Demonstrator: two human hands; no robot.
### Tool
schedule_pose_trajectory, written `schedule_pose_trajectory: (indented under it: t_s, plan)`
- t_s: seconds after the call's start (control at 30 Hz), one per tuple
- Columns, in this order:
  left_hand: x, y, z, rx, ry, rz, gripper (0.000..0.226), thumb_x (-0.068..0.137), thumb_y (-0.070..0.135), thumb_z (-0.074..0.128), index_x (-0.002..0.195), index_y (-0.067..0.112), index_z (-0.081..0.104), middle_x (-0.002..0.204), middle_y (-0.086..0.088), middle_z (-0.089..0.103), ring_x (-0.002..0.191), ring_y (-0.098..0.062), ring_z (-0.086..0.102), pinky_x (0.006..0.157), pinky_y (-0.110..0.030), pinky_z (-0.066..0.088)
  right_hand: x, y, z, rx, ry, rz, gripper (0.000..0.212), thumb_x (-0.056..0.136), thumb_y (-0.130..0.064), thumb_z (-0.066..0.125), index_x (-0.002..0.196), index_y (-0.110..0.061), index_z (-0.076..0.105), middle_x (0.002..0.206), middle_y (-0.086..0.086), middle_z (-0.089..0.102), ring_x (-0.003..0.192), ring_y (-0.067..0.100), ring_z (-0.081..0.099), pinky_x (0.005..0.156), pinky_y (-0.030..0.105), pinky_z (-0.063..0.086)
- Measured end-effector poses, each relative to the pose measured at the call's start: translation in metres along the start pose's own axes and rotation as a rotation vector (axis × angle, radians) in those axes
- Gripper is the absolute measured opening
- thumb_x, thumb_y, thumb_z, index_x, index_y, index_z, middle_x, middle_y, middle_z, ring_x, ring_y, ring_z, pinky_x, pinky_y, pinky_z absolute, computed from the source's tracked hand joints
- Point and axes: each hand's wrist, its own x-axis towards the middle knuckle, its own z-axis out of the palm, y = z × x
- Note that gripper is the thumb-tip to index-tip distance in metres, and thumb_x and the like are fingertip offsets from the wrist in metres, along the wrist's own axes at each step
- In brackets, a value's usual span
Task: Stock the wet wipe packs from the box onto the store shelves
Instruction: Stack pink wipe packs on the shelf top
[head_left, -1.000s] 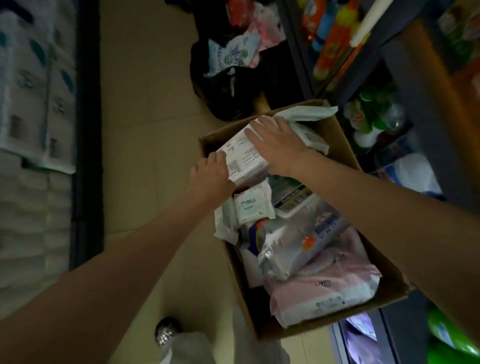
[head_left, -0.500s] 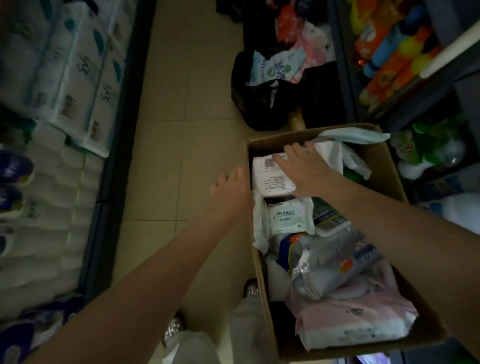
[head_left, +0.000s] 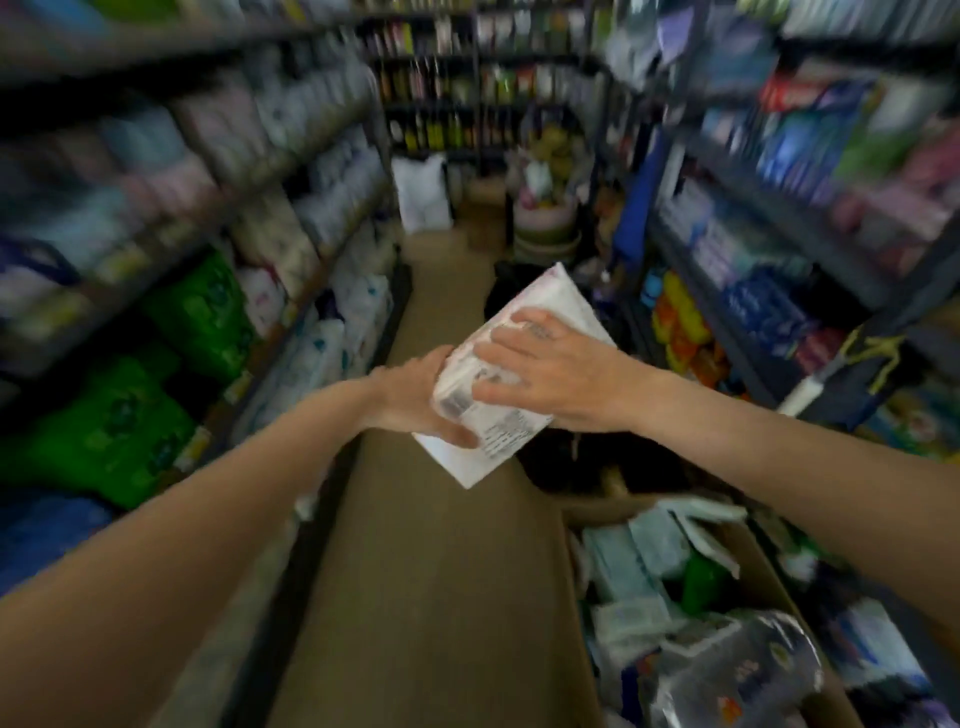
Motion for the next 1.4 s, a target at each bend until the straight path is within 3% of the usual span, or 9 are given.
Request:
schedule_pose_trajectory:
  t_s: [0.1, 0.23, 0.37, 0.5, 0.6, 0.8, 1.0, 1.23, 1.4]
  plan:
    - [-0.087, -0.029, -0.078, -0.136, 0.080, 0.033, 0.114, 0.060, 0.041, 0.083, 0.145, 0.019, 0.011, 0.134, 0.008, 0.040, 0.122, -0.013, 0.043, 0.101, -0.025, 0.038, 0.079, 0.006, -0.061, -0.132, 0.216, -0.102, 0.041, 0.079, -0.014, 0.049, 0.117, -0.026, 0.041, 0.121, 0.009, 0.043, 0.107, 0.028, 0.040, 0.095, 0.046, 0.030]
    - [-0.207, -0.073, -0.150, 0.019, 0.582, 0.038, 0.091, 0.066, 0.032, 0.081, 0.137, 0.014, 0.027, 0.113, 0.008, 0.045, 0.105, -0.011, 0.049, 0.080, -0.015, 0.037, 0.191, 0.001, -0.144, -0.279, 0.487, -0.116, 0.041, 0.083, -0.009, 0.049, 0.117, -0.030, 0.041, 0.121, 0.008, 0.040, 0.109, 0.025, 0.043, 0.098, 0.045, 0.033]
    - [-0.322, -0.109, -0.216, 0.484, 0.971, -0.048, 0.109, 0.054, 0.063, 0.066, 0.140, 0.011, 0.026, 0.128, -0.007, 0.045, 0.117, -0.030, 0.045, 0.100, -0.043, 0.037, 0.281, -0.020, -0.223, -0.336, 0.756, -0.009, 0.047, 0.083, -0.018, 0.051, 0.126, -0.028, 0.035, 0.123, 0.011, 0.035, 0.113, 0.028, 0.039, 0.099, 0.043, 0.031]
    - [-0.418, -0.142, -0.259, 1.145, 1.356, -0.035, 0.084, 0.071, 0.068, 0.043, 0.126, 0.005, 0.047, 0.107, -0.017, 0.059, 0.092, -0.032, 0.050, 0.082, -0.042, 0.035, 0.354, -0.056, -0.296, 0.170, 0.824, 0.340, 0.084, 0.067, -0.051, 0.069, 0.133, -0.021, 0.027, 0.133, 0.011, 0.025, 0.119, 0.031, 0.031, 0.102, 0.044, 0.026]
    - [-0.472, -0.173, -0.279, 1.499, 1.360, -0.068, 0.063, 0.079, 0.044, 0.061, 0.127, 0.007, 0.046, 0.110, -0.018, 0.061, 0.095, -0.031, 0.044, 0.084, -0.044, 0.032, 0.404, -0.073, -0.344, 0.513, 0.520, 0.481, 0.115, 0.059, -0.069, 0.069, 0.146, -0.025, 0.008, 0.148, 0.012, 0.021, 0.134, 0.032, 0.024, 0.110, 0.048, 0.023]
    - [-0.572, -0.224, -0.281, 1.848, 1.072, -0.082, 0.064, 0.076, 0.022, 0.062, 0.135, 0.016, 0.037, 0.121, -0.018, 0.048, 0.101, -0.032, 0.043, 0.092, -0.044, 0.033, 0.484, -0.087, -0.394, 1.205, -0.048, -0.038, 0.094, 0.069, -0.035, 0.080, 0.141, -0.023, 0.021, 0.136, -0.009, 0.041, 0.126, 0.013, 0.043, 0.106, 0.029, 0.037]
    - [-0.632, -0.253, -0.276, 1.772, 0.960, -0.425, 0.085, 0.062, 0.040, 0.076, 0.133, 0.017, 0.035, 0.120, -0.019, 0.041, 0.103, -0.034, 0.040, 0.089, -0.044, 0.034, 0.571, -0.154, -0.399, 1.488, 0.247, -0.109, 0.096, 0.065, -0.033, 0.082, 0.141, -0.020, 0.025, 0.136, 0.002, 0.042, 0.120, 0.021, 0.047, 0.101, 0.040, 0.043]
    - [-0.670, -0.277, -0.281, 1.336, 1.006, -0.888, 0.116, 0.053, 0.072, 0.063, 0.143, 0.010, 0.023, 0.138, -0.019, 0.043, 0.121, -0.033, 0.037, 0.099, -0.049, 0.040, 0.626, -0.170, -0.418, 0.313, 0.895, -0.174, 0.101, 0.057, -0.055, 0.078, 0.139, -0.020, 0.029, 0.126, 0.008, 0.042, 0.116, 0.025, 0.043, 0.096, 0.044, 0.037]
    - [-0.659, -0.298, -0.285, 1.315, 1.095, -0.950, 0.117, 0.057, 0.084, 0.042, 0.137, 0.000, 0.030, 0.130, -0.016, 0.054, 0.122, -0.031, 0.047, 0.106, -0.046, 0.034, 0.672, -0.164, -0.398, 0.372, 1.184, -0.195, 0.112, 0.035, -0.064, 0.081, 0.124, -0.011, 0.038, 0.105, 0.013, 0.058, 0.096, 0.023, 0.046, 0.080, 0.041, 0.049]
